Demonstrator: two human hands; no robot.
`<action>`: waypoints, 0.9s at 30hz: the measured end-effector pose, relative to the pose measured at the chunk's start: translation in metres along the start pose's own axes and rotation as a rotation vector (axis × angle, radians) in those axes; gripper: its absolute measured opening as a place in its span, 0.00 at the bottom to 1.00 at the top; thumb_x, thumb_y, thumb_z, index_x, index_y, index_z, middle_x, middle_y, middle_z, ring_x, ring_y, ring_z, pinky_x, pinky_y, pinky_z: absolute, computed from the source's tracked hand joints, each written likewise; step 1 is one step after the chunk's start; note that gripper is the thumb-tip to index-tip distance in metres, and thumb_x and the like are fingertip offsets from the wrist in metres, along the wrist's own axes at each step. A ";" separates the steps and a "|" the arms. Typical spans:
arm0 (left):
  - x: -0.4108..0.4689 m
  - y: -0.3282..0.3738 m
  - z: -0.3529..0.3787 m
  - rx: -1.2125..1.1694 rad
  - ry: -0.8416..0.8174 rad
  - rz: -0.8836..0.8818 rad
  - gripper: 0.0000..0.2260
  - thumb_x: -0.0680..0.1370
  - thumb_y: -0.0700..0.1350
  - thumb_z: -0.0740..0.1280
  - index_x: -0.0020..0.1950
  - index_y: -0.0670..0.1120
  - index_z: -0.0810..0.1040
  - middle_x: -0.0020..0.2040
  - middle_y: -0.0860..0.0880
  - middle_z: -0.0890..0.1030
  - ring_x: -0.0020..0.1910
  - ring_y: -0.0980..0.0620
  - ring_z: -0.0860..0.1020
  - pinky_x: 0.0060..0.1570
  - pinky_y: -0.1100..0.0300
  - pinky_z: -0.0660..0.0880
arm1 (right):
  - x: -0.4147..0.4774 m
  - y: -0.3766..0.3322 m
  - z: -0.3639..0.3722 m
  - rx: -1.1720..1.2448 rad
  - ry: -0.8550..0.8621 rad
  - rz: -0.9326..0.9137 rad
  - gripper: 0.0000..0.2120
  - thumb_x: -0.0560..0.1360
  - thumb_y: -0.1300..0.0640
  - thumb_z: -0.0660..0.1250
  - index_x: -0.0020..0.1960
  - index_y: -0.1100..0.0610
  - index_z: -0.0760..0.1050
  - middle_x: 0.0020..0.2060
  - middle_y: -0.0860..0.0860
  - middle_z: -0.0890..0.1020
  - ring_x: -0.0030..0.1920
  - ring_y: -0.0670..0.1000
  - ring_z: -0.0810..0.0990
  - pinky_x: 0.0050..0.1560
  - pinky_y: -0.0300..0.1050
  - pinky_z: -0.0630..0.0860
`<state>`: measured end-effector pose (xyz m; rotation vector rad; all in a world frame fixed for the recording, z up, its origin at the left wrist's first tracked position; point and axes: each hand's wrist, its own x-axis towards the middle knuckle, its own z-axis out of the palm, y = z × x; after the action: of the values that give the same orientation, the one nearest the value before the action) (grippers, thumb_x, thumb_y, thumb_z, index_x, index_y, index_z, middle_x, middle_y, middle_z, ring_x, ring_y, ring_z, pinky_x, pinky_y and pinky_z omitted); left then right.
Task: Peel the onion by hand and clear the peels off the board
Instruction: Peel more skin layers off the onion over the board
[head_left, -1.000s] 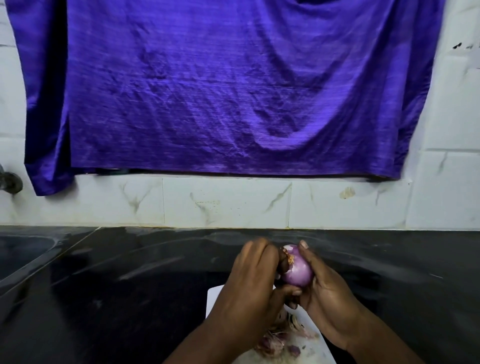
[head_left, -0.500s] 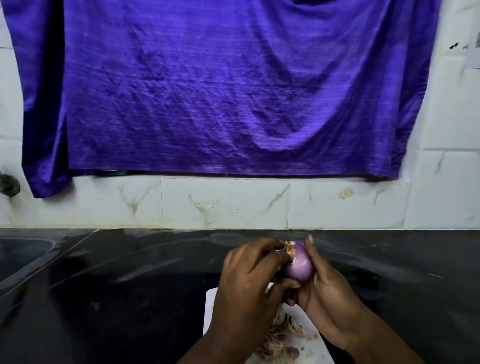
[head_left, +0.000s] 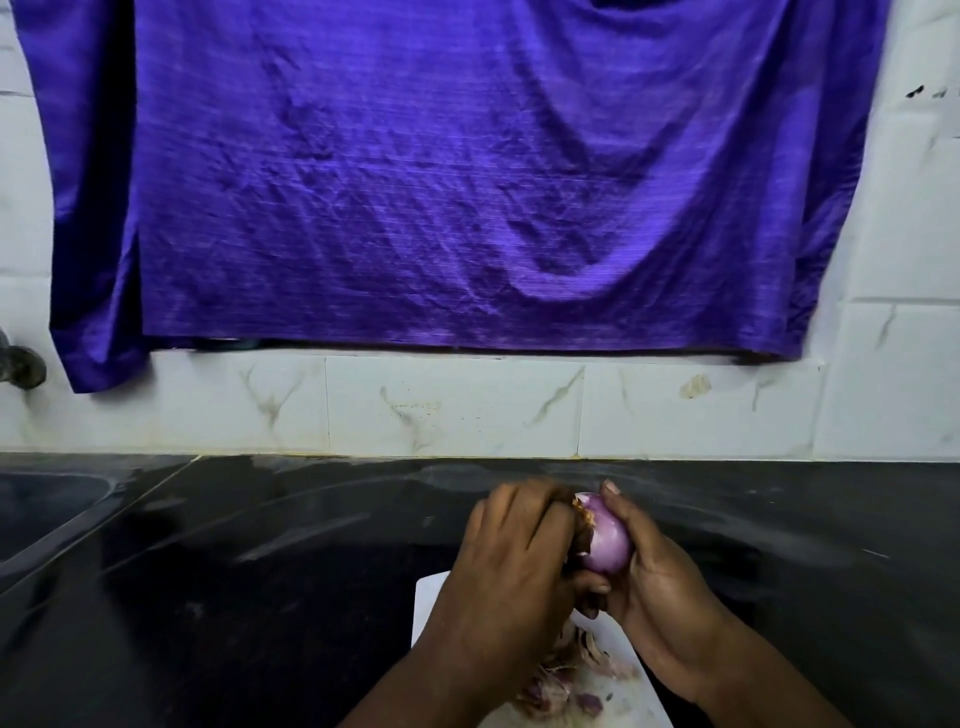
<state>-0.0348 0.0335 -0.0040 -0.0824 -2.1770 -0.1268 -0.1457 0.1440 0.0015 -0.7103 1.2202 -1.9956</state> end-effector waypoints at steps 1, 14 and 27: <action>0.000 0.000 0.001 0.007 0.003 0.009 0.14 0.79 0.59 0.64 0.57 0.51 0.72 0.63 0.53 0.74 0.58 0.52 0.71 0.56 0.57 0.70 | 0.000 0.000 -0.001 0.000 0.001 0.016 0.25 0.74 0.40 0.66 0.51 0.62 0.84 0.36 0.60 0.80 0.29 0.51 0.71 0.30 0.46 0.70; -0.002 -0.004 -0.003 -0.211 0.140 -0.101 0.17 0.73 0.51 0.77 0.61 0.52 0.81 0.60 0.59 0.80 0.58 0.58 0.79 0.57 0.59 0.75 | 0.000 -0.003 -0.008 -0.064 -0.040 -0.026 0.25 0.76 0.38 0.64 0.53 0.58 0.86 0.45 0.61 0.85 0.35 0.50 0.80 0.33 0.44 0.72; 0.003 0.008 -0.008 -0.173 -0.115 -0.044 0.14 0.80 0.52 0.70 0.57 0.42 0.76 0.58 0.50 0.73 0.56 0.48 0.71 0.57 0.52 0.72 | 0.003 0.001 -0.002 -0.041 0.137 -0.073 0.19 0.60 0.44 0.77 0.41 0.58 0.87 0.37 0.58 0.84 0.34 0.52 0.83 0.31 0.45 0.80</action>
<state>-0.0293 0.0407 0.0032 -0.1436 -2.2795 -0.3431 -0.1484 0.1425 0.0004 -0.6556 1.3359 -2.1139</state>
